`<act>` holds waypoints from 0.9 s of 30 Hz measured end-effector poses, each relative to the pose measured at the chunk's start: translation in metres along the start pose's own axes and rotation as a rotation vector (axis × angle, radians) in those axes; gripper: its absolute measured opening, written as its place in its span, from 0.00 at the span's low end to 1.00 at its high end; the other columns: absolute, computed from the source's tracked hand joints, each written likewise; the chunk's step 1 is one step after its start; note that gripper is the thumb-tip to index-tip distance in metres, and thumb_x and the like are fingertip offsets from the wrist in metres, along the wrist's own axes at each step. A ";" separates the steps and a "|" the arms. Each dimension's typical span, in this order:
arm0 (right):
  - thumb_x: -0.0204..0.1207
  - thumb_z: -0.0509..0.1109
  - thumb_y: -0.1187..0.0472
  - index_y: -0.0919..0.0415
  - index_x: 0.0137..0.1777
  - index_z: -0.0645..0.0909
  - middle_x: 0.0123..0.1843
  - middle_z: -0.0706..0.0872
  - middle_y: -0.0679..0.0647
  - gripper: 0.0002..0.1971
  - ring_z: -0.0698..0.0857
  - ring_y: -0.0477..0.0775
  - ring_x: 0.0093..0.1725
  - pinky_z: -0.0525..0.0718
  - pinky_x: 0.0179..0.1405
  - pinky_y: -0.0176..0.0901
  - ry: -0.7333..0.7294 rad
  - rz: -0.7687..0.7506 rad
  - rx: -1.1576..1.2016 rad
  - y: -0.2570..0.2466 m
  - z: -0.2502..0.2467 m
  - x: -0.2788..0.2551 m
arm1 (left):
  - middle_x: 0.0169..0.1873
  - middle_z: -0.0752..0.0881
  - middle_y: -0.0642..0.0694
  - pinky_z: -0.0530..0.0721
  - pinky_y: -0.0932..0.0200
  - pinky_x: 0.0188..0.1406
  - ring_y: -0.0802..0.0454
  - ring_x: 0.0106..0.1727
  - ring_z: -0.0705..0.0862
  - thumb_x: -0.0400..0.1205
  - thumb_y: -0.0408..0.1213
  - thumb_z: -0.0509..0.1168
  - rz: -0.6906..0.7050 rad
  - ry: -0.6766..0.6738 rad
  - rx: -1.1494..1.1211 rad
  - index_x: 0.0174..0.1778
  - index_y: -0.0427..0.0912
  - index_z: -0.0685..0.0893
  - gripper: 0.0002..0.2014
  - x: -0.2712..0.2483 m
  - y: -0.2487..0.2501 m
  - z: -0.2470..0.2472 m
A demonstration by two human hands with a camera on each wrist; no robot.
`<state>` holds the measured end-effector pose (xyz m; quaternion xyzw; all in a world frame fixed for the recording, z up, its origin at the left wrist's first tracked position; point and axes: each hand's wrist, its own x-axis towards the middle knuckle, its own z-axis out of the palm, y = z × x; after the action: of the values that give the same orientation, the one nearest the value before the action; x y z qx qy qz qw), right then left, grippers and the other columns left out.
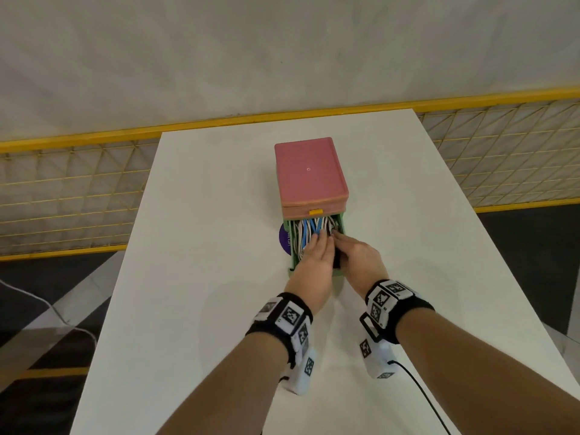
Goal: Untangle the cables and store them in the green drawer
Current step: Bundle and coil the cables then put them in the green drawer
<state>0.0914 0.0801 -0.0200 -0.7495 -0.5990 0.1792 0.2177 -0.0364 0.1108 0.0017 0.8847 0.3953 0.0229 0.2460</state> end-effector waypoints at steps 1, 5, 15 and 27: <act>0.78 0.64 0.66 0.55 0.71 0.78 0.75 0.78 0.52 0.21 0.80 0.54 0.70 0.77 0.68 0.44 0.034 -0.007 0.031 0.003 0.000 -0.002 | 0.86 0.44 0.35 0.38 0.52 0.83 0.39 0.87 0.42 0.87 0.22 0.45 0.005 -0.053 0.107 0.85 0.32 0.45 0.29 0.002 0.002 0.002; 0.74 0.69 0.69 0.61 0.60 0.84 0.64 0.85 0.52 0.15 0.87 0.54 0.45 0.87 0.53 0.50 0.266 0.036 0.186 0.008 0.000 -0.016 | 0.85 0.48 0.30 0.40 0.41 0.83 0.32 0.86 0.44 0.83 0.27 0.33 0.039 -0.090 0.296 0.84 0.28 0.47 0.29 0.010 0.010 0.010; 0.77 0.68 0.69 0.63 0.68 0.81 0.69 0.82 0.56 0.19 0.82 0.53 0.65 0.81 0.68 0.47 0.246 -0.159 0.208 0.005 0.007 -0.013 | 0.70 0.79 0.41 0.70 0.57 0.77 0.46 0.71 0.78 0.80 0.24 0.68 0.026 0.206 -0.454 0.69 0.34 0.82 0.20 0.009 -0.023 -0.006; 0.77 0.59 0.60 0.67 0.75 0.71 0.76 0.74 0.60 0.27 0.74 0.52 0.75 0.67 0.79 0.54 0.106 -0.366 -0.100 0.018 -0.004 -0.024 | 0.80 0.70 0.41 0.52 0.56 0.84 0.44 0.83 0.65 0.87 0.28 0.55 0.239 0.055 -0.214 0.80 0.38 0.70 0.22 0.004 -0.034 -0.001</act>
<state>0.1029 0.0528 -0.0265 -0.6464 -0.7211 0.0671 0.2401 -0.0572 0.1337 -0.0140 0.8931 0.2893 0.1181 0.3236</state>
